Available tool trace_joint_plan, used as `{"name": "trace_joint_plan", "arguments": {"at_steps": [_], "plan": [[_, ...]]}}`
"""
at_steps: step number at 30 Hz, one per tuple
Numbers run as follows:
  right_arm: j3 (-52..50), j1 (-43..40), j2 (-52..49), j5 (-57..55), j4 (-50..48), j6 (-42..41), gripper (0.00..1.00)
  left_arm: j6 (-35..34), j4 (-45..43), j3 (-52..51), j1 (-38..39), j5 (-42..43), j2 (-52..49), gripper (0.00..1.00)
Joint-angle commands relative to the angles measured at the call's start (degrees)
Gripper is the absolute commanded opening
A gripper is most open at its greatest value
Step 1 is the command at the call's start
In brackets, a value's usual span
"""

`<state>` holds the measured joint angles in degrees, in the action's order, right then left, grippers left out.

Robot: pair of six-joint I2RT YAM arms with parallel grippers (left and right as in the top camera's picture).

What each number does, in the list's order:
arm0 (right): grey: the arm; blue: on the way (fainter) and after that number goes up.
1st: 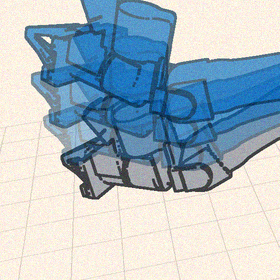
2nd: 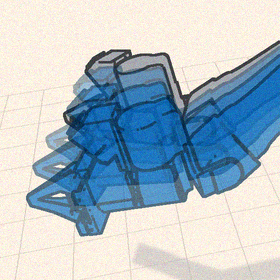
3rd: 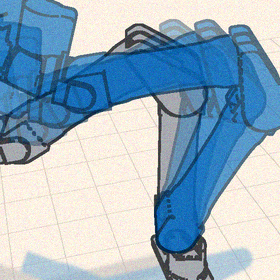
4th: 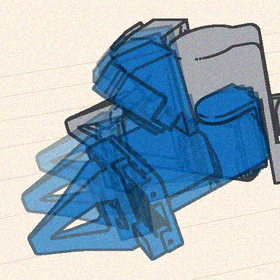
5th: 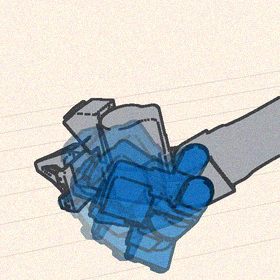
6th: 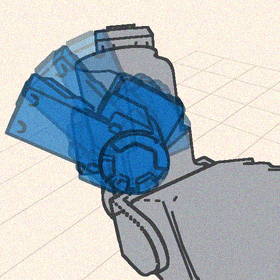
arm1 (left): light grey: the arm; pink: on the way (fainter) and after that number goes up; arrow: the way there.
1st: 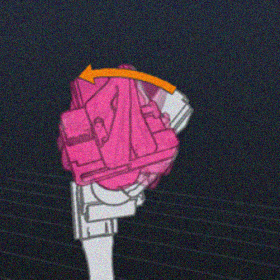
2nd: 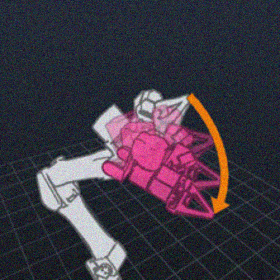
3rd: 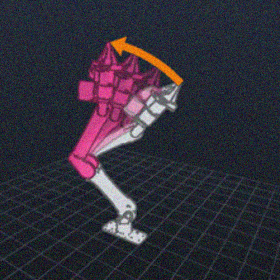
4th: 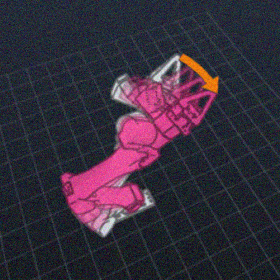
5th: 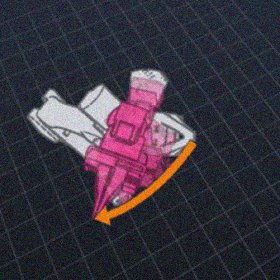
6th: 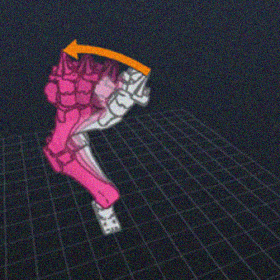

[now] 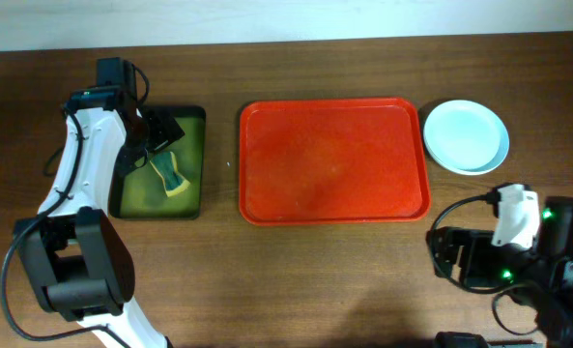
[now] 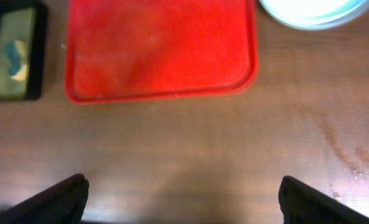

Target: Clean dirty plates on tray and stack at the side

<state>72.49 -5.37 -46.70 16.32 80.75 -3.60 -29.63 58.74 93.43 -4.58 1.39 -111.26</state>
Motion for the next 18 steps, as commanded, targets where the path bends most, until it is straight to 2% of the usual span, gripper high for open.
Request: {"name": "trace_joint_plan", "arguments": {"at_steps": [1,6,11,18], "plan": [[-6.2,6.3,9.6,-1.2,-6.5,0.3,0.98,0.1,0.1,0.7,-0.2,0.4,0.7,1.00],[-21.9,7.2,31.0,-2.2,-19.3,0.3,0.98,0.1,0.1,0.7,-0.2,0.4,0.7,1.00],[-39.2,7.2,40.5,-1.9,-36.1,-0.9,0.98,0.1,0.1,0.7,-0.2,0.4,0.7,0.99],[-56.7,7.2,46.5,-3.6,-58.1,-2.9,0.98,0.1,0.1,0.7,-0.2,0.4,0.7,0.99]]}}
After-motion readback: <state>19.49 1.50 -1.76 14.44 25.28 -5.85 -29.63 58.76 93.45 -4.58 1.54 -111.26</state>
